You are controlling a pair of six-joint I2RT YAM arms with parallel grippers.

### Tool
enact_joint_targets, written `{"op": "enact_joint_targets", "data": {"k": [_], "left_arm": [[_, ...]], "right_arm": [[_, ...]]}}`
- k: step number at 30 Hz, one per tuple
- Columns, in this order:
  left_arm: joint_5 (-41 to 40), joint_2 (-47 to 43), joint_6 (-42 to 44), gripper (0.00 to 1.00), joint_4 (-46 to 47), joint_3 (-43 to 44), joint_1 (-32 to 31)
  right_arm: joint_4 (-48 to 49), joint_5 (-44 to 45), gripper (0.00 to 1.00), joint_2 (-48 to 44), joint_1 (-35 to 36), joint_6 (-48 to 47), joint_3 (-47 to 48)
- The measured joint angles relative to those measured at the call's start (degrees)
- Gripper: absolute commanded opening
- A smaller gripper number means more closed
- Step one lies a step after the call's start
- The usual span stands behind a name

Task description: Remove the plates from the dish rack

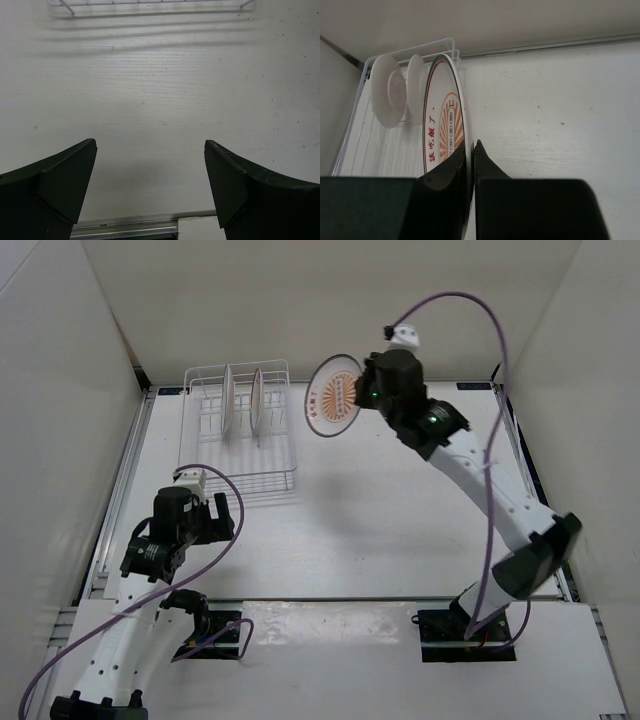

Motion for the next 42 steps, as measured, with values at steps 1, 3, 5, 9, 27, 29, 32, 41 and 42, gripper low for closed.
{"op": "enact_joint_targets", "data": {"k": [1,3,5,9,27,29,32,41,42], "left_arm": [[-0.07,0.48,0.0,0.99,0.0,0.07,0.0],[-0.2,1.2,0.02,0.99,-0.09,0.13,0.0],[-0.33,1.66,0.13,0.99,-0.15,0.13,0.0],[-0.79,2.14,0.22,0.99,-0.28,0.13,0.0],[-1.29,6.67,1.53,0.99,-0.66,0.15,0.0],[-1.55,6.6,1.53,0.99,-0.68,0.15,0.0],[-1.75,6.49,1.55,0.99,-0.59,0.15,0.0],[-0.76,11.78,-0.85,0.99,1.51,5.95,0.22],[-0.28,12.98,-1.25,0.99,2.19,7.76,0.48]], "right_arm": [[0.48,-0.28,0.0,-3.26,-1.42,0.57,-3.02],[1.31,-0.7,0.0,-8.39,-3.85,2.1,-8.79],[1.86,-2.01,0.0,-12.26,-5.84,4.02,-14.82],[4.68,-8.04,0.0,-15.93,-11.04,9.33,-28.89],[21.2,-29.53,0.29,-10.4,-19.98,21.68,-59.32],[19.58,-30.03,0.57,-9.7,-19.96,21.31,-59.69],[15.63,-30.14,0.75,-9.22,-19.96,20.63,-59.93],[2.93,-29.4,0.9,-17.05,-19.87,16.09,-59.17],[1.38,-28.96,0.9,-19.23,-19.85,15.23,-58.64]]}}
